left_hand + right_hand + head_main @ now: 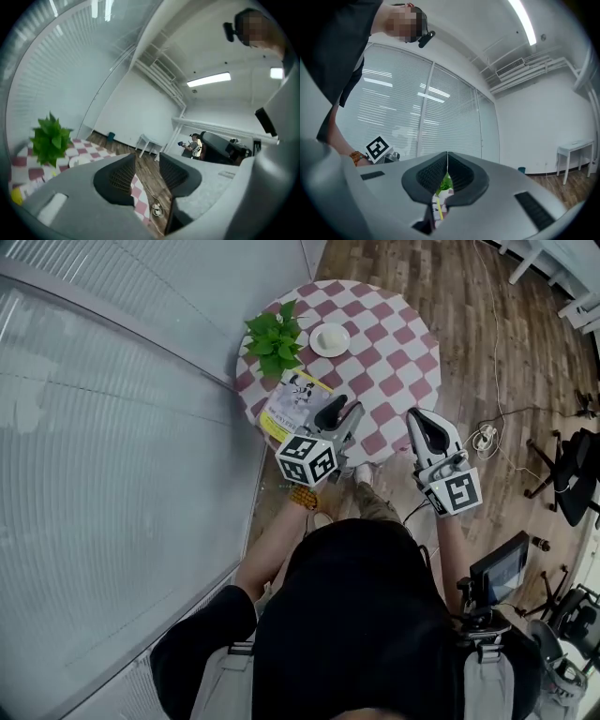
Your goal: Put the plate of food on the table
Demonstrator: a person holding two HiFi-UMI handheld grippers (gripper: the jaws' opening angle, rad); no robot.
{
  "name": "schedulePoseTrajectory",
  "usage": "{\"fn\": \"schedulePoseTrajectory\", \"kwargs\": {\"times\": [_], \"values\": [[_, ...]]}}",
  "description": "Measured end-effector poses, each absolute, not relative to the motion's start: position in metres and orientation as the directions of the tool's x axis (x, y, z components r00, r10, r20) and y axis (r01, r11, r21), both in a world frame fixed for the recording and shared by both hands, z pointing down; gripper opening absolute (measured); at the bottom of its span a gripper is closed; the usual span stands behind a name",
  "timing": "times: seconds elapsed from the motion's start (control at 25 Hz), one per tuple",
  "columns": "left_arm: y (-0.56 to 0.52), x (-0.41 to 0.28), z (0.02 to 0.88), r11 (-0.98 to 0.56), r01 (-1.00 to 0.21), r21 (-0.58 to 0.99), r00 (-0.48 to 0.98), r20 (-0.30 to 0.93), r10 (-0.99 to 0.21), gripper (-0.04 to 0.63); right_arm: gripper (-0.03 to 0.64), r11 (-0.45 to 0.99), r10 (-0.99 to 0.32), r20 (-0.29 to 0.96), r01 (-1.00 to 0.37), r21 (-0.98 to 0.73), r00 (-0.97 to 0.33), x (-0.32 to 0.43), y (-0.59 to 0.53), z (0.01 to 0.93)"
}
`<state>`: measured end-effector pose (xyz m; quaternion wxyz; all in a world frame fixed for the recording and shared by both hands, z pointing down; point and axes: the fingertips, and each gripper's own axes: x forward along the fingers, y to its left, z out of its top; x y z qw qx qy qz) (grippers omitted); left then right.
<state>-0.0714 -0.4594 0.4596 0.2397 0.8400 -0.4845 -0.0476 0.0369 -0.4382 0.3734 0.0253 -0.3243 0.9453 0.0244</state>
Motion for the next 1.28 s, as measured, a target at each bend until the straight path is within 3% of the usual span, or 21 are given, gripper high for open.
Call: {"fn": "schedulePoseTrajectory", "kwargs": {"times": [0.08, 0.28, 0.4, 0.72, 1.0, 1.28], "values": [[-0.453, -0.075, 0.427, -0.470, -0.830, 0.299, 0.512, 0.076, -0.856, 0.161, 0.012, 0.781, -0.617, -0.098, -0.623, 0.053, -0.781, 0.034, -0.434, 0.355], [-0.430, -0.077, 0.383, -0.491, -0.869, 0.054, 0.489, -0.057, -0.871, 0.031, 0.012, 0.772, -0.614, -0.148, -0.629, 0.093, -0.775, 0.027, -0.419, 0.329], [-0.417, -0.073, 0.380, -0.485, -0.874, -0.028, 0.485, -0.060, -0.872, 0.029, 0.012, 0.774, -0.613, -0.140, -0.626, 0.091, -0.778, 0.024, -0.412, 0.334], [-0.394, -0.063, 0.401, -0.498, -0.866, -0.043, 0.500, -0.057, -0.864, 0.029, 0.012, 0.766, -0.627, -0.101, -0.635, 0.099, -0.772, 0.017, -0.400, 0.377], [-0.393, -0.068, 0.435, -0.502, -0.865, -0.030, 0.502, -0.028, -0.864, 0.023, 0.012, 0.797, -0.600, 0.031, -0.594, 0.111, -0.799, 0.003, -0.394, 0.431], [-0.404, -0.081, 0.477, -0.453, -0.889, -0.064, 0.453, 0.005, -0.891, 0.018, 0.012, 0.800, -0.597, -0.020, -0.597, 0.066, -0.802, -0.005, -0.403, 0.449]]}}
